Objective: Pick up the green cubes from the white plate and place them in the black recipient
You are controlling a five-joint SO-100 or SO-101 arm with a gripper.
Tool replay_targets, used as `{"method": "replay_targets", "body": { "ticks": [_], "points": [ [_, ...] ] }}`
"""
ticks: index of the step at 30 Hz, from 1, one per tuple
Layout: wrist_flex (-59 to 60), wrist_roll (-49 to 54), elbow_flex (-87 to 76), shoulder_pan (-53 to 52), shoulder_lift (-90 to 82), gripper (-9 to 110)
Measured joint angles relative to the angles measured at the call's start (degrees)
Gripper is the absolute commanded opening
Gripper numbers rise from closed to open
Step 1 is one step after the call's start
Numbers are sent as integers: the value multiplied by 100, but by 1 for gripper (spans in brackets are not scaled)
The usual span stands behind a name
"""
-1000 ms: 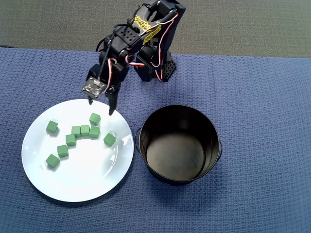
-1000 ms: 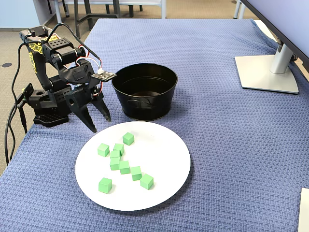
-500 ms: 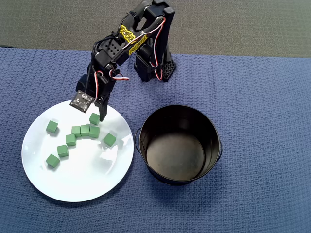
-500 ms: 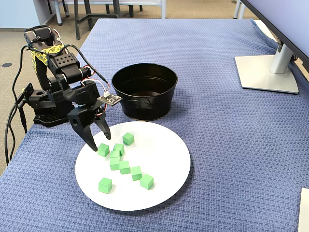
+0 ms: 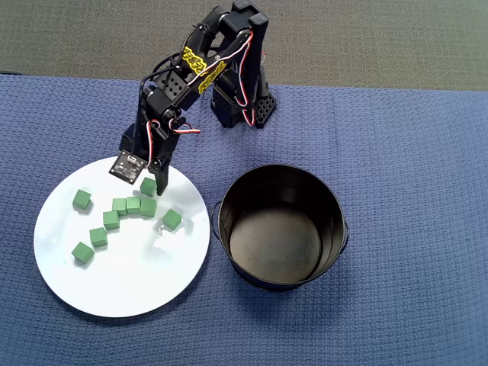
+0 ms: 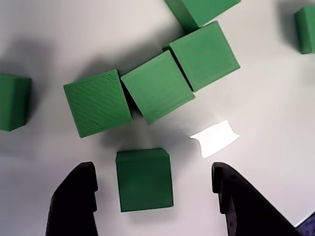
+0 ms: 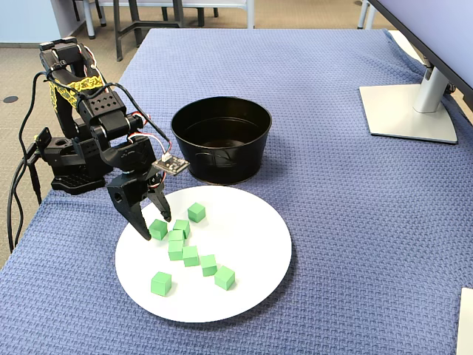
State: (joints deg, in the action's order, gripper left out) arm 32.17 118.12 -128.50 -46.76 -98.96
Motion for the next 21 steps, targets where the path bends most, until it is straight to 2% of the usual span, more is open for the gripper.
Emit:
{"method": "replay_targets", "body": {
  "ticks": [5, 11, 17, 21],
  "points": [
    [-132, 0, -167, 53, 18, 21],
    [-387, -123, -431, 211, 18, 0],
    [-650, -396, -545, 264, 18, 0],
    [-659, -932, -536, 475, -53, 0]
  ]
}}
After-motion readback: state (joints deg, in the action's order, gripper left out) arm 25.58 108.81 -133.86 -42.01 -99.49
